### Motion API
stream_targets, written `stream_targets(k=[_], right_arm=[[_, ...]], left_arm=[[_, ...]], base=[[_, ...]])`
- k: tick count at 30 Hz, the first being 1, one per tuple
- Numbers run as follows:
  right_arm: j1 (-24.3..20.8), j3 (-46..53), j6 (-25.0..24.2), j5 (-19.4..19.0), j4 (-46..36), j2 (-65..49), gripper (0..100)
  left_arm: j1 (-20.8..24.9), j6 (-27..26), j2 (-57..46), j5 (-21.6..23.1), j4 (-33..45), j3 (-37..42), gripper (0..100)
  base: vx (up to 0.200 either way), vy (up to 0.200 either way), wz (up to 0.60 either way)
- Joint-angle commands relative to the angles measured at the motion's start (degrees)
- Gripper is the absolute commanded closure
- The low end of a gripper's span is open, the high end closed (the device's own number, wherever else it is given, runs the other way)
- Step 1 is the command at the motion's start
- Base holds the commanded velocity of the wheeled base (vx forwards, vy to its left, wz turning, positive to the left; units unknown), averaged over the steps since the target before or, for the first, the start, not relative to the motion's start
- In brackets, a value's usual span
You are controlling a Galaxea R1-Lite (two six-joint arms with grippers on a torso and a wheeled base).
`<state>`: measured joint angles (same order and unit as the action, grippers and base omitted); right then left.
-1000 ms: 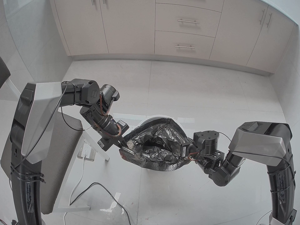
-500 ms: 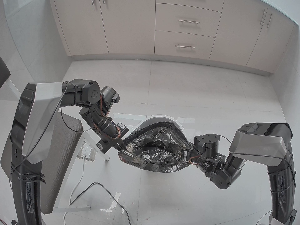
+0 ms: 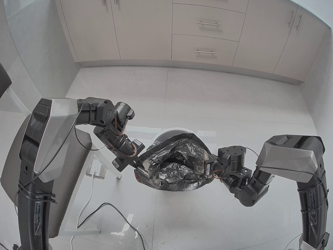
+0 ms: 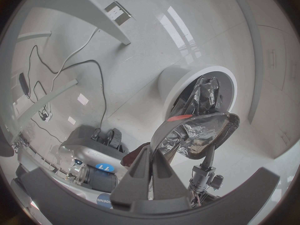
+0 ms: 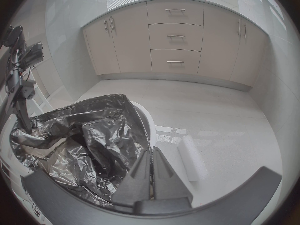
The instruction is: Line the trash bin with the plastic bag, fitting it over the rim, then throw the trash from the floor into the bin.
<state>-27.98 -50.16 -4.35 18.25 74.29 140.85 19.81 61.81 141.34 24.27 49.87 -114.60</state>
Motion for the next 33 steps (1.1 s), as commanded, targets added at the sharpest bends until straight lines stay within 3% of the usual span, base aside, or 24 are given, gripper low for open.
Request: stream_targets(k=[1, 8, 33], right_arm=[[0.1, 0.0, 0.1, 0.1, 0.1, 0.1, 100], [0.3, -0.5, 0.0, 0.2, 0.2, 0.2, 100], [2.2, -9.1, 0.1, 3.2, 0.2, 4.4, 100]], left_arm=[[0.1, 0.0, 1.6, 0.0, -1.8, 0.0, 100], [0.2, -5.2, 4.6, -0.4, -3.7, 0.0, 100], [-0.1, -7.8, 10.1, -0.6, -18.6, 0.0, 100]], base=[[0.0, 0.0, 0.0], [0.0, 0.0, 0.0], [0.0, 0.0, 0.0]])
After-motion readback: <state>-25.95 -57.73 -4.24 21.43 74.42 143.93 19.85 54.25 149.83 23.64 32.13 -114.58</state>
